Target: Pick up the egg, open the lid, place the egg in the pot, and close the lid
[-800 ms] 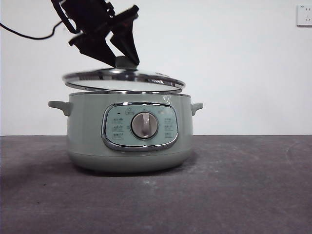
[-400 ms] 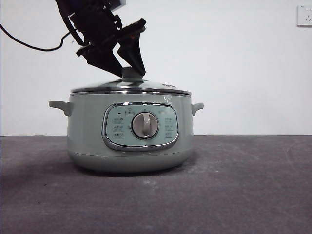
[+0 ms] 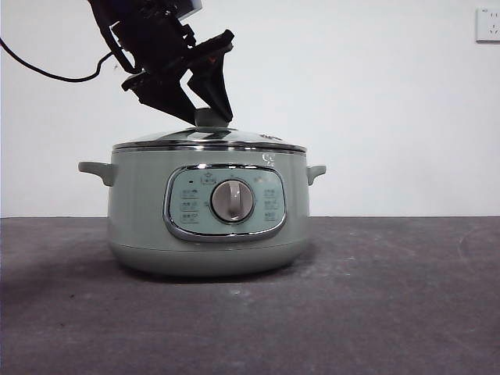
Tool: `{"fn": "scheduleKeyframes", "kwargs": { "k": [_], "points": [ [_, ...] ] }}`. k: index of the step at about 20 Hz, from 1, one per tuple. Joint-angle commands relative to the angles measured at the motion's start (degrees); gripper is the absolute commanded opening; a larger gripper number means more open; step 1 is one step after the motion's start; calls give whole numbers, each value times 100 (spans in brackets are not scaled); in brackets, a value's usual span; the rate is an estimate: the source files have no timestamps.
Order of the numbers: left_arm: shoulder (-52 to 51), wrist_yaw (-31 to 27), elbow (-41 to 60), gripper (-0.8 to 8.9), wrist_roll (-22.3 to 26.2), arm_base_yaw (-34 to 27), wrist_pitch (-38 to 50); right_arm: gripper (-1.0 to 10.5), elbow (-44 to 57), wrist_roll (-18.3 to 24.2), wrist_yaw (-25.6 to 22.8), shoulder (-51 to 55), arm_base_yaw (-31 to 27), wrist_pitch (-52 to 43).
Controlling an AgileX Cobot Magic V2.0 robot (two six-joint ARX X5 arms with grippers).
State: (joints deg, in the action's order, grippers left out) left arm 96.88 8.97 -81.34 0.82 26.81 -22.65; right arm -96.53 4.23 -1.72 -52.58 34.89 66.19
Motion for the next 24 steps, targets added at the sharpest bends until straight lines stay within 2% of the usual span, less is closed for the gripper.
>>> {"fn": "scheduleKeyframes", "kwargs": {
  "k": [1,13,16,19,23,24],
  "points": [
    [33,17,-15,546,-131,24,-57,414,13,-79,22,-2,0,15],
    [-525,17,-15,542,-125,22,-450,409,13,-125,48,-157,4,774],
    [-909,20,-15,542,-125,24,-752,409,13,-122,391,-240,4,957],
    [-1506,72,-15,540,-125,24,-1266,406,13,-122,944,-380,4,1095],
    [-2529,1132,-15,513,-118,24,-2420,405,13,-122,1294,-647,7,1235],
    [-2743,1322,-15,419,-103,24,-2658,399,13,-120,1390,-715,4,1235]
  ]
}}
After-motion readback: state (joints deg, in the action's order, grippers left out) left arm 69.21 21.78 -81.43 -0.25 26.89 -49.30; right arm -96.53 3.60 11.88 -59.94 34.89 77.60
